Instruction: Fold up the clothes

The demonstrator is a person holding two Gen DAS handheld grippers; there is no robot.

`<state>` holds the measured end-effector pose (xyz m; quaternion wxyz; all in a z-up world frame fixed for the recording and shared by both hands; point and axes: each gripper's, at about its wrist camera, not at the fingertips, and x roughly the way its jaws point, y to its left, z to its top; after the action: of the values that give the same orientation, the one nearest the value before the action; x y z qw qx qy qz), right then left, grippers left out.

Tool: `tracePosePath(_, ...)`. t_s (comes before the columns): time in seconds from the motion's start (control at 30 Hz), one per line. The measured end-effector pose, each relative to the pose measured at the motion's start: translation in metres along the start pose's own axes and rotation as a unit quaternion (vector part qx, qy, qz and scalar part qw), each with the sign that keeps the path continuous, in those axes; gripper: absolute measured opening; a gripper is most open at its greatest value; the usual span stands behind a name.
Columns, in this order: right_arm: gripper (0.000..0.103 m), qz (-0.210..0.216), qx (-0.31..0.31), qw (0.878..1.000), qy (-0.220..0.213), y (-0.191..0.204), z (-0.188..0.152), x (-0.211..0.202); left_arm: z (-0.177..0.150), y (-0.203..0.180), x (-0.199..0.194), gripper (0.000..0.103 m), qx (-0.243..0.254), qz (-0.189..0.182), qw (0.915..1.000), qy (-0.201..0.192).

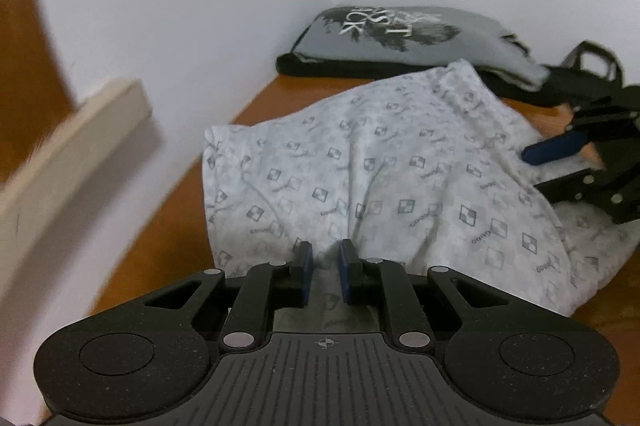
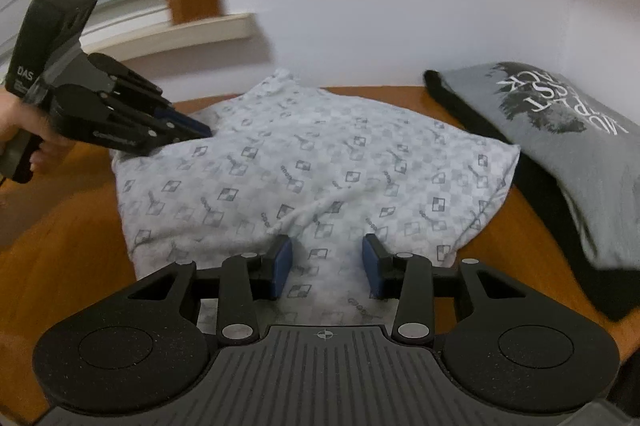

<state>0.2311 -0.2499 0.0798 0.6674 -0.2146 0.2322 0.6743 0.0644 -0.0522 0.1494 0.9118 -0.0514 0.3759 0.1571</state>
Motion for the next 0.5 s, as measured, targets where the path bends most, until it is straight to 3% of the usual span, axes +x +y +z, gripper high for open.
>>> tracePosePath(0.13, 0.040, -0.016, 0.024, 1.000, -0.013, -0.011, 0.004, -0.008, -0.019, 0.005, -0.021, 0.017, -0.025, -0.010, 0.9996, -0.012)
tracePosePath(0.23, 0.041, -0.027, 0.042, 0.998, -0.023, -0.020, 0.007, -0.014, -0.021, 0.016, -0.027, 0.035, -0.042, 0.014, 0.9985, -0.031)
tracePosePath(0.27, 0.041, -0.031, 0.048, 0.998, -0.027, -0.023, 0.008, -0.016, -0.024, 0.023, -0.026, 0.035, -0.050, 0.023, 0.9979, -0.035)
tracePosePath(0.33, 0.046, -0.040, 0.079, 0.996, -0.031, -0.042, 0.016, -0.006, -0.030, 0.046, -0.014, 0.037, -0.076, 0.022, 0.9962, -0.038)
tracePosePath(0.43, 0.047, -0.061, 0.109, 0.992, -0.028, -0.069, 0.023, 0.017, -0.027, 0.079, 0.010, 0.050, -0.115, 0.021, 0.9924, -0.038)
tracePosePath(0.5, 0.047, -0.062, 0.137, 0.988, -0.023, -0.085, 0.025, 0.031, -0.025, 0.094, 0.025, 0.050, -0.129, 0.006, 0.9910, -0.036)
